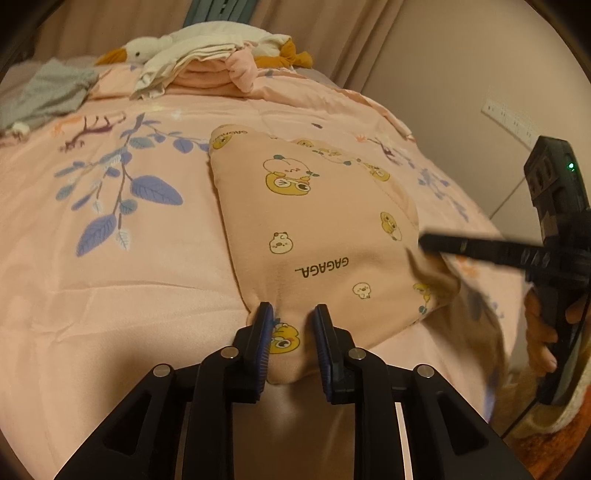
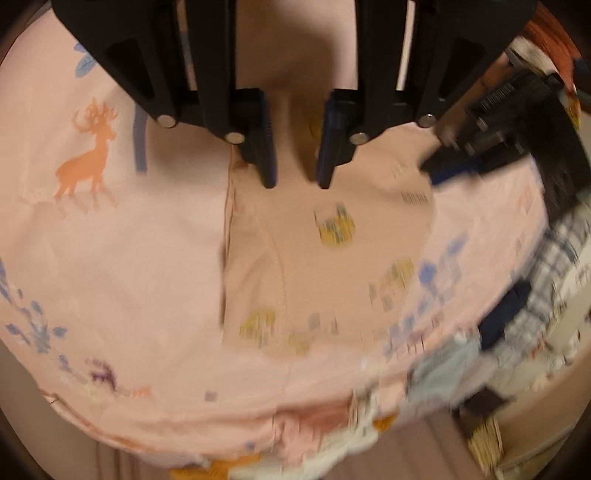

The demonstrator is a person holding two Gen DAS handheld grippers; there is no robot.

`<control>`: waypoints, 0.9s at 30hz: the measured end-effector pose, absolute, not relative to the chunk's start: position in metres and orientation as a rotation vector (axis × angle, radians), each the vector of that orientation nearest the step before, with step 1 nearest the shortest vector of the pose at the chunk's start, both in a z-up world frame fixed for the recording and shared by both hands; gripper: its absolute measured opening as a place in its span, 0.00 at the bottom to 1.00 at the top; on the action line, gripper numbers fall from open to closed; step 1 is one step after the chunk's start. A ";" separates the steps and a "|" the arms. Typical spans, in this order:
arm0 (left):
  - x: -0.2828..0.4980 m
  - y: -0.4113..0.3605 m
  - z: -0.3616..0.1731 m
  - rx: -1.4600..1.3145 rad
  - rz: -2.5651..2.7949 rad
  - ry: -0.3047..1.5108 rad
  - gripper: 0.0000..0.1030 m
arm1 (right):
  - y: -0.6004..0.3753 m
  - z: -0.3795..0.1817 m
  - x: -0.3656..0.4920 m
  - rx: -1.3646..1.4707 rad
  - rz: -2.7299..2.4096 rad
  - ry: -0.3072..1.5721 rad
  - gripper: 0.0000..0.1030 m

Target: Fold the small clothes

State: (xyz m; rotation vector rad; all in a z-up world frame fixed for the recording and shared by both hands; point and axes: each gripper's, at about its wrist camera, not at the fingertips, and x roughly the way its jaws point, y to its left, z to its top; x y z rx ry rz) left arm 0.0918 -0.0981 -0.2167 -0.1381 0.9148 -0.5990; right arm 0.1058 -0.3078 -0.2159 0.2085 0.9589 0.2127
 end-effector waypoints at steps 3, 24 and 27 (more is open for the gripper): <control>0.095 -0.096 -0.217 -0.180 -0.601 0.933 0.22 | -0.314 -0.202 0.115 0.274 0.200 0.865 0.55; 0.093 -0.099 -0.219 -0.158 -0.615 0.914 0.23 | -0.334 -0.252 0.176 0.538 0.173 0.967 0.61; 0.092 -0.100 -0.219 -0.149 -0.612 0.912 0.23 | -0.340 -0.254 0.177 0.559 0.193 0.975 0.61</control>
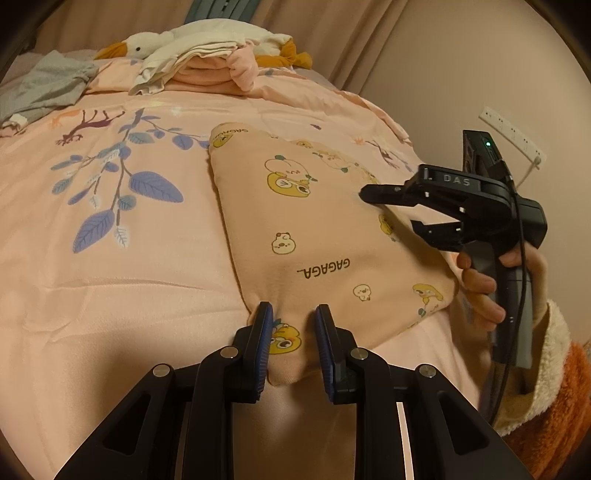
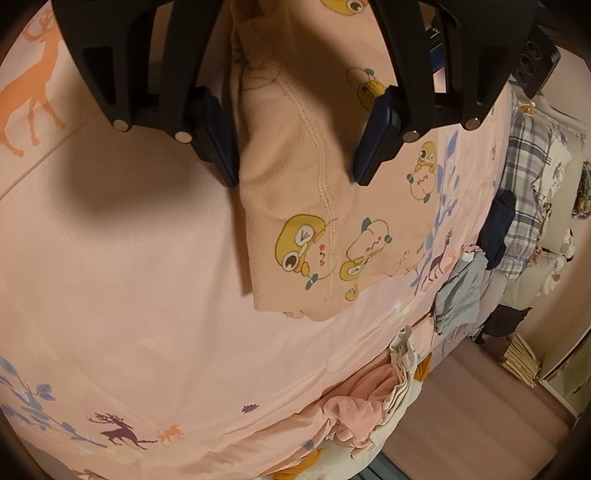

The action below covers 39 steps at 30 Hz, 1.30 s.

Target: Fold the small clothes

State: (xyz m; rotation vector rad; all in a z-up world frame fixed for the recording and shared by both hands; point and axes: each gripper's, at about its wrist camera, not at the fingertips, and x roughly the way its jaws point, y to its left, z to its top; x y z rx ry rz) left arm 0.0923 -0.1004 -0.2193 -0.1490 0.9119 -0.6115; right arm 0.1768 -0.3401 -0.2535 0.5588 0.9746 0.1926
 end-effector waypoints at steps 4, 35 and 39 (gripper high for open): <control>0.097 -0.095 -0.219 -0.190 -0.629 0.935 0.24 | -0.349 -0.252 0.168 0.624 0.216 1.000 0.62; 0.191 -0.080 -0.214 -0.438 -0.450 1.162 0.93 | -0.334 -0.240 0.168 0.481 0.343 1.077 0.93; 0.202 -0.081 -0.216 -0.477 -0.466 1.180 0.93 | -0.331 -0.250 0.182 0.503 0.369 1.128 0.95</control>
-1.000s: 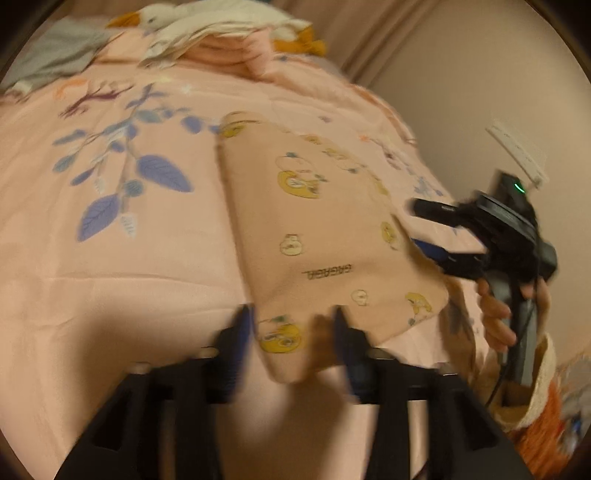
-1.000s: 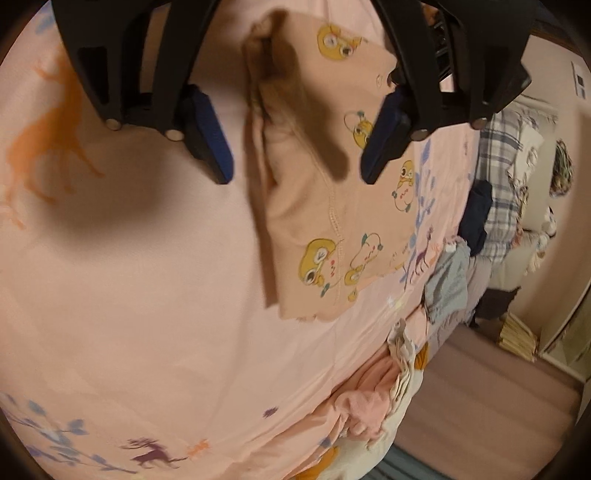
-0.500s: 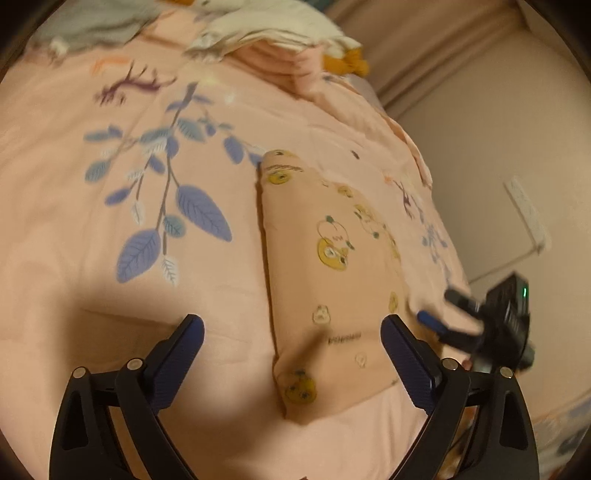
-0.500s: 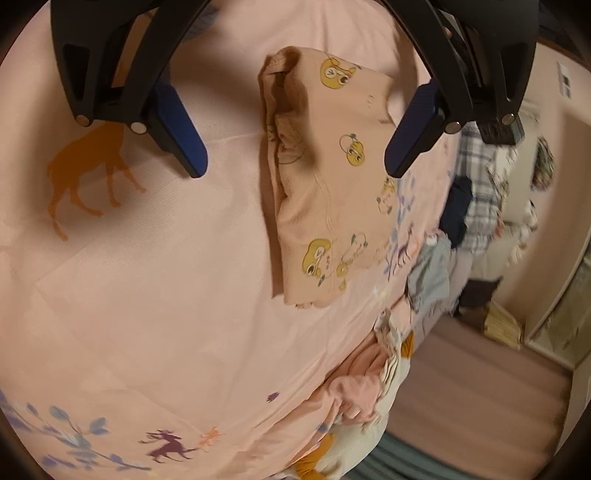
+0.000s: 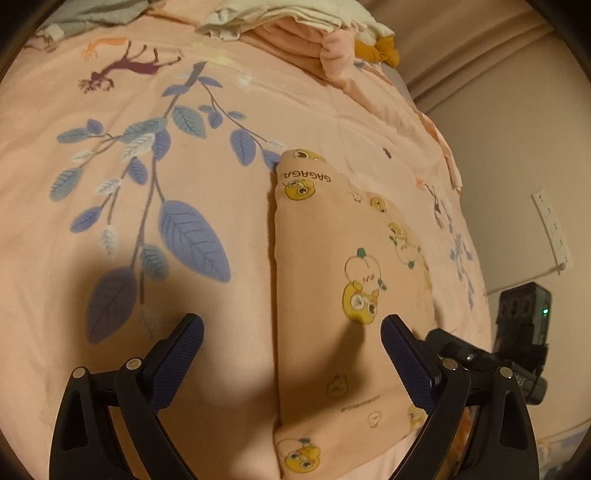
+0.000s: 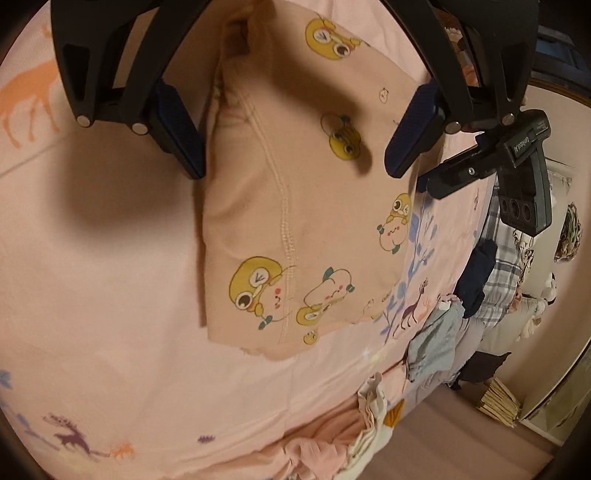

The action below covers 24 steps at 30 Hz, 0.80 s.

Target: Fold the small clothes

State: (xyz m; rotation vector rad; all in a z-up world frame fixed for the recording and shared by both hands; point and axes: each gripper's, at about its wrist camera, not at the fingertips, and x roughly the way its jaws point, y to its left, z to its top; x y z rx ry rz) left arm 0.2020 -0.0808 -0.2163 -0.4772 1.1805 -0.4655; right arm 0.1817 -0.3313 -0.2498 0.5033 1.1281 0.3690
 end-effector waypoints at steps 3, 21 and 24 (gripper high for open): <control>0.209 -0.082 -0.224 -0.590 -0.584 1.223 0.93 | -0.341 -0.254 0.184 0.584 0.397 1.126 0.95; 0.201 -0.119 -0.232 -0.459 -0.742 1.190 0.65 | -0.324 -0.268 0.195 0.750 0.623 1.088 0.47; 0.204 -0.103 -0.239 -0.545 -0.674 1.204 0.38 | -0.332 -0.278 0.198 0.774 0.593 1.110 0.31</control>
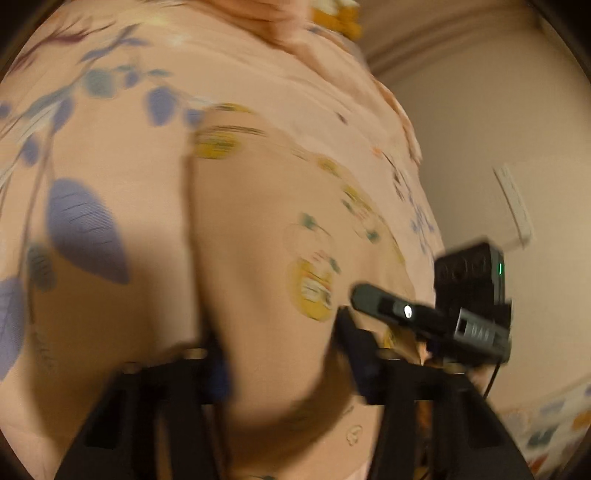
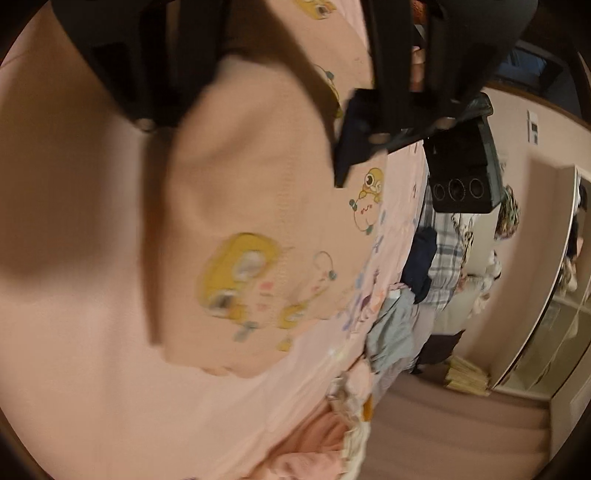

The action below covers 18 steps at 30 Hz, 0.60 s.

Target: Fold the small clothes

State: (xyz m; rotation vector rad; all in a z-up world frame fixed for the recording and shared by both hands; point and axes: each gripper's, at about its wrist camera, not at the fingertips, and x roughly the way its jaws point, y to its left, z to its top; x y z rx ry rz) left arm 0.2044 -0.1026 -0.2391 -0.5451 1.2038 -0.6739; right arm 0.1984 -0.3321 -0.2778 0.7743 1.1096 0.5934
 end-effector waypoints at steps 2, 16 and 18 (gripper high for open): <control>0.204 -0.100 -0.242 -0.545 -0.669 1.185 0.35 | -0.334 -0.279 0.197 0.776 0.593 1.101 0.30; 0.195 -0.112 -0.235 -0.383 -0.641 1.116 0.32 | -0.332 -0.275 0.195 0.745 0.514 1.135 0.28; 0.195 -0.116 -0.234 -0.345 -0.644 1.106 0.32 | -0.330 -0.269 0.192 0.705 0.499 1.133 0.29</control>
